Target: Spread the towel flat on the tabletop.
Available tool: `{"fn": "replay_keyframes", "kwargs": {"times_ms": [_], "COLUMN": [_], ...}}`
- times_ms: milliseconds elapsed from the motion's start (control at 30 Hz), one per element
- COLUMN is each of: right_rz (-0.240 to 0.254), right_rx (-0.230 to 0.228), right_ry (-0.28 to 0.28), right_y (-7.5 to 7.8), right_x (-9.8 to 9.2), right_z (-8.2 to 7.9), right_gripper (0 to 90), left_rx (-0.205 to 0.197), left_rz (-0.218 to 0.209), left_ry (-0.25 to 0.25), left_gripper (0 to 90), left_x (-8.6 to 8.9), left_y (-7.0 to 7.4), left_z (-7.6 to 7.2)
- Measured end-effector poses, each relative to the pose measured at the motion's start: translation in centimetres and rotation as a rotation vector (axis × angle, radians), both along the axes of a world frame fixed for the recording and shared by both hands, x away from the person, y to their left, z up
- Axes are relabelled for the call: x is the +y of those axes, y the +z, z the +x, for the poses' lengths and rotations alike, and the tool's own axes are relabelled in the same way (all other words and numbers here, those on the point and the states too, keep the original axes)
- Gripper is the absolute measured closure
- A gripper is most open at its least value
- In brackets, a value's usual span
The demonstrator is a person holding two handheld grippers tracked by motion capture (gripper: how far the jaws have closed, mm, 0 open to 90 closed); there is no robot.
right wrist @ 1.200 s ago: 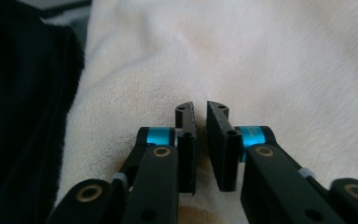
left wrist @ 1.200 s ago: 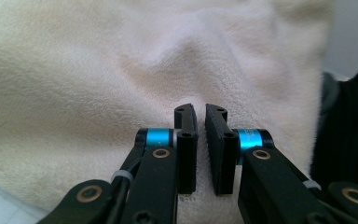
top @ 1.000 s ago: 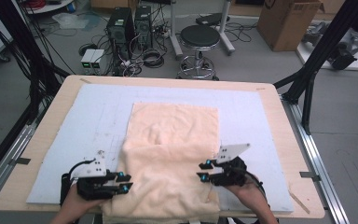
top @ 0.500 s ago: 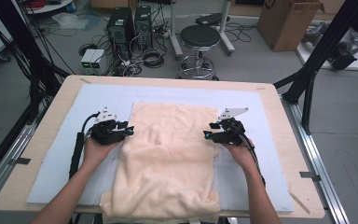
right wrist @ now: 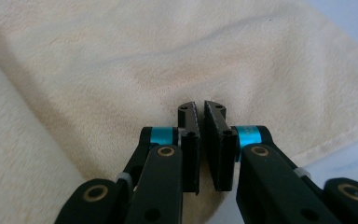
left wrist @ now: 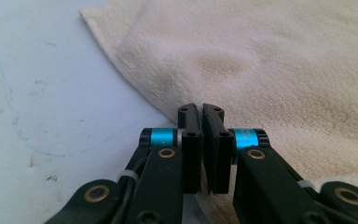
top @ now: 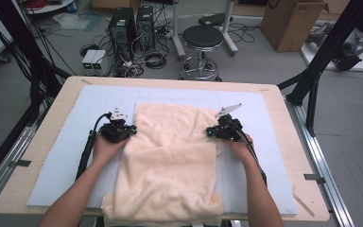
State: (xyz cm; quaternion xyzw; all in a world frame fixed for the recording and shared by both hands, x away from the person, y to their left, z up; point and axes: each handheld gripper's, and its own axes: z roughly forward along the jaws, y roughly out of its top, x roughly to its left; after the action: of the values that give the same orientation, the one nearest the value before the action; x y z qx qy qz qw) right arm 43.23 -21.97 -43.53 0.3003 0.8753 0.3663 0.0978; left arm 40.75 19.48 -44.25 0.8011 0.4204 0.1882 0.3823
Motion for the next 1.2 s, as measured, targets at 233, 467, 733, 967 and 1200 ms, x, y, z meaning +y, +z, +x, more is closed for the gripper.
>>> {"fn": "replay_keyframes", "kwargs": {"times_ms": [233, 467, 733, 967, 1200], "right_rz": [-0.009, -0.049, -0.058, 0.025, 0.082], "right_rx": [-0.001, -0.013, 0.018, -0.023, -0.072], "right_ry": [-0.05, -0.102, -0.115, -0.049, 0.01], "right_y": [0.4, 1.4, 1.1, 3.4, 4.4], "right_x": [0.8, 1.8, 1.5, 0.0, -0.6], "right_z": [2.4, 4.9, 4.9, 1.6, -3.1], "right_gripper": [85.5, 84.8, 66.3, 59.0, 55.0], "left_rx": [-0.022, -0.033, 0.028, -0.025, -0.061], "left_rz": [0.01, 0.015, 0.011, -0.097, -0.106], "left_ry": [0.078, 0.141, 0.118, 0.031, -0.075], "left_gripper": [86.2, 86.1, 76.8, 66.2, 62.1], "left_x": [1.0, 1.2, 1.4, 2.3, 2.5], "left_y": [0.3, 0.8, 1.1, 3.1, 3.8], "left_z": [1.4, 3.4, 3.8, 1.1, -3.0]}}
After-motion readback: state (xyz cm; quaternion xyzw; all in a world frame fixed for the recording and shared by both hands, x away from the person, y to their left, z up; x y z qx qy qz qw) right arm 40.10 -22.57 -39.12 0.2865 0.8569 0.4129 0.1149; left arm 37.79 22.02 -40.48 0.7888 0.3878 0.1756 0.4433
